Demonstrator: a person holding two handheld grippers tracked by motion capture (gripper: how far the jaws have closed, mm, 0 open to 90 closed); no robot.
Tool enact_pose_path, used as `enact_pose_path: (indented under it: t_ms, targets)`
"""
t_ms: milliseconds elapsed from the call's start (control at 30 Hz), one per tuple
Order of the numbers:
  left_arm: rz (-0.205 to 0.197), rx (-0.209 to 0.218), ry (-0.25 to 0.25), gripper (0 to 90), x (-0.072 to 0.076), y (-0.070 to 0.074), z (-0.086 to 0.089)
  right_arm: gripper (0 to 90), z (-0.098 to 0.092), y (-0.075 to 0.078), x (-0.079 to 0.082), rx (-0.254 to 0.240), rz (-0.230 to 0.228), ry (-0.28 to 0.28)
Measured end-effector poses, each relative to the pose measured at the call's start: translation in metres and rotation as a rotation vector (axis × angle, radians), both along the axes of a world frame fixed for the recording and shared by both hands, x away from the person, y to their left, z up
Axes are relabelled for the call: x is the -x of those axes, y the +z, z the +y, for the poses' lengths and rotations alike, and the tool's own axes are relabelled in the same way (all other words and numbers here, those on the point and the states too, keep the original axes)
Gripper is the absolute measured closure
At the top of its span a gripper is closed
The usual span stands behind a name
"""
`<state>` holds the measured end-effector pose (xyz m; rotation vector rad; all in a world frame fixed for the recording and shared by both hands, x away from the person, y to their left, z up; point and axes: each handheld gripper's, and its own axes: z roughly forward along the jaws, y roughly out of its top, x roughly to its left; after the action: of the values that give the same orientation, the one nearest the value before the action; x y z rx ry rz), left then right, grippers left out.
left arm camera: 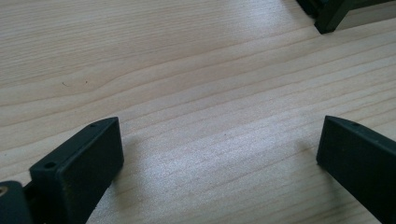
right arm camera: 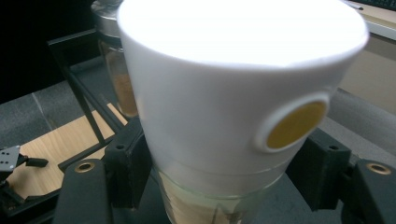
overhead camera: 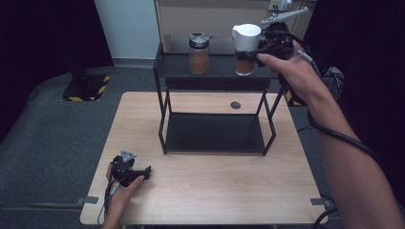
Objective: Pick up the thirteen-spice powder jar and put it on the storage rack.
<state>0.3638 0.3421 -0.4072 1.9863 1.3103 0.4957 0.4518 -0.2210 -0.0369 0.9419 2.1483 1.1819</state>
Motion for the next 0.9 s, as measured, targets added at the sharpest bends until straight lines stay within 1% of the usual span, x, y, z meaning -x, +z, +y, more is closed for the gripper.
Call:
enact_pose_path:
  t_ms: [467, 700, 900]
  targets:
    - [-0.001, -0.001, -0.009, 0.0, 0.000, 0.000, 0.000, 31.4, 0.010, -0.004, -0.009, 0.014, 0.002, -0.014]
    - [-0.001, 0.000, -0.010, 0.0, 0.000, 0.000, 0.000, 31.4, 0.010, -0.009, -0.012, 0.013, 0.003, -0.030]
    - [-0.001, 0.000, -0.010, 0.0, 0.000, 0.000, 0.000, 31.4, 0.011, -0.012, -0.015, 0.008, 0.010, -0.031]
